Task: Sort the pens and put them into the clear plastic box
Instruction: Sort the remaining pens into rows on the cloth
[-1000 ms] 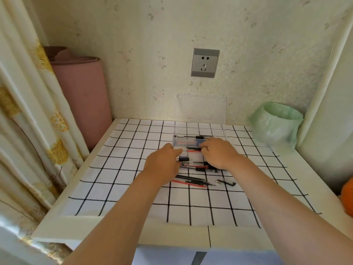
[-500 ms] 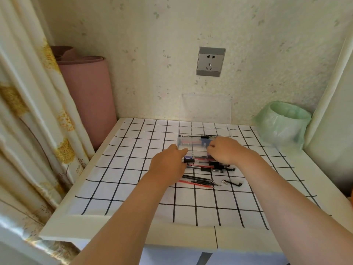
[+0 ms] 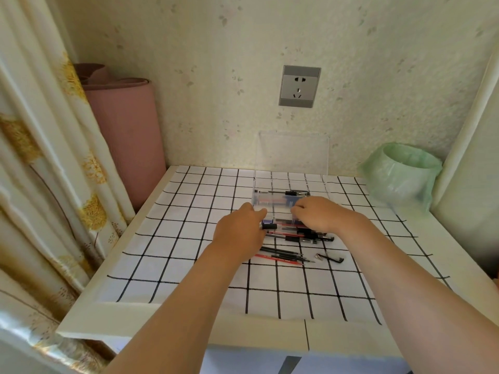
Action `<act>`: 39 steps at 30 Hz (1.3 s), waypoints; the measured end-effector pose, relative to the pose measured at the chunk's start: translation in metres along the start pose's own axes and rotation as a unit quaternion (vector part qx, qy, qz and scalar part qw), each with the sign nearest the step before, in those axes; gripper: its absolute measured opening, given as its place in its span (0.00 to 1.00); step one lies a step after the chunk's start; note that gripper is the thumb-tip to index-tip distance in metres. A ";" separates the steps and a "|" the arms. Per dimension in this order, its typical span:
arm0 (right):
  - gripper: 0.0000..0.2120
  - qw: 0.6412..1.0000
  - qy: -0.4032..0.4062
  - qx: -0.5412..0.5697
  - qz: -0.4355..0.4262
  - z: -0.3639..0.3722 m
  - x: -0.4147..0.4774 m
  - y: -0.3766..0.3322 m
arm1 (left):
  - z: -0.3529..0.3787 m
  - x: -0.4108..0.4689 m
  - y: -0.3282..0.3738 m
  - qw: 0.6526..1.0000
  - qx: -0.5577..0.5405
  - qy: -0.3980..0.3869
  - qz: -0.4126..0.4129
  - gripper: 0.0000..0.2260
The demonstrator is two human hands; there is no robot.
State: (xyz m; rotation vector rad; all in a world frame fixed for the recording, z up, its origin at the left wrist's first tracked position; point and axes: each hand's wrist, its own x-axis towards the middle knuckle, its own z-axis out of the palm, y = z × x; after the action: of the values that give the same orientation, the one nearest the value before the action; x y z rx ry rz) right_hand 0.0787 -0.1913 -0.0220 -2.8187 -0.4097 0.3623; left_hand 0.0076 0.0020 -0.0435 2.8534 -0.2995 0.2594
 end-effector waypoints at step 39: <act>0.09 0.986 0.133 0.027 -0.102 -0.018 -0.062 0.025 | -0.019 -0.003 0.010 0.993 -0.095 -0.074 -0.006 0.09</act>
State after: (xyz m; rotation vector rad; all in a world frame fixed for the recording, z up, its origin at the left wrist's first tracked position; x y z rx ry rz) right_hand 0.0319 -0.2377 0.0007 -2.6893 -0.6118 -0.0443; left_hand -0.0002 -0.0017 -0.0234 2.6879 -0.3178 0.0151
